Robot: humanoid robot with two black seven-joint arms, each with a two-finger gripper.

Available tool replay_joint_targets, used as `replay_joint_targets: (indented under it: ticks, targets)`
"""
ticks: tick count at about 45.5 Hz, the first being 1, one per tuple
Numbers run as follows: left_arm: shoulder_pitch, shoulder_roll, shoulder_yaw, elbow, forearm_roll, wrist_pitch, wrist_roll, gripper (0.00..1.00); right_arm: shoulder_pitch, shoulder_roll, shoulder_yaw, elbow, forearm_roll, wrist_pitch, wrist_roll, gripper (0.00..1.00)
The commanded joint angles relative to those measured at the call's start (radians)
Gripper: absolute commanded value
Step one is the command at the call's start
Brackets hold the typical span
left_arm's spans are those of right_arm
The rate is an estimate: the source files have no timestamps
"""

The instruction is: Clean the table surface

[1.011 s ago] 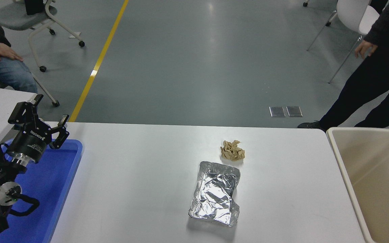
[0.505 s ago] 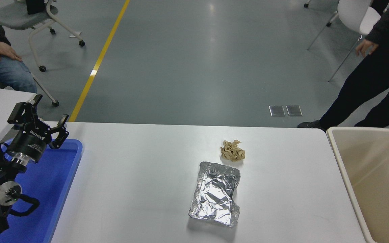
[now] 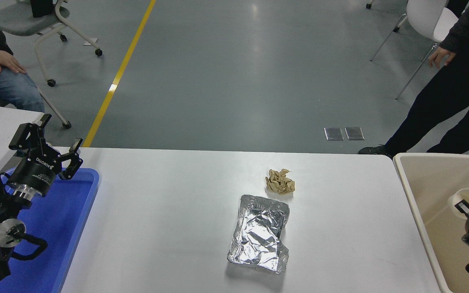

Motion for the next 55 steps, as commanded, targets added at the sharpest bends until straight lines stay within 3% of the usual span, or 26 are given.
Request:
replay_joint_targets:
  ticks: [1,29,30,31,34,35,55]
  targets:
    - [0.0,0.001,0.0,-0.001,0.0,0.0,0.0,1.0,-0.026,0.069,-0.002,-0.06,0.006,0.007,-0.002,0.0]
    - [0.0,0.001,0.0,-0.001,0.0,0.0,0.0,1.0,-0.037,0.082,0.007,-0.065,0.009,0.011,-0.016,0.0]
    - [0.0,-0.001,0.0,0.001,0.0,0.0,0.0,1.0,-0.036,0.081,0.018,-0.065,0.012,0.007,-0.016,0.34]
    - [0.0,0.001,0.0,0.001,0.0,0.0,0.0,1.0,-0.034,0.081,0.022,-0.065,0.018,0.001,-0.016,0.5]
    - [0.0,-0.001,0.0,0.001,0.0,0.0,0.0,1.0,-0.023,0.078,0.036,-0.062,0.044,-0.006,-0.016,0.92]
    - [0.0,0.001,0.0,-0.001,0.0,0.0,0.0,1.0,-0.022,0.075,0.039,-0.056,0.053,-0.004,-0.016,1.0]
    - [0.0,0.001,0.0,0.001,0.0,0.0,0.0,1.0,0.007,0.052,0.041,-0.043,0.11,0.011,-0.016,1.0]
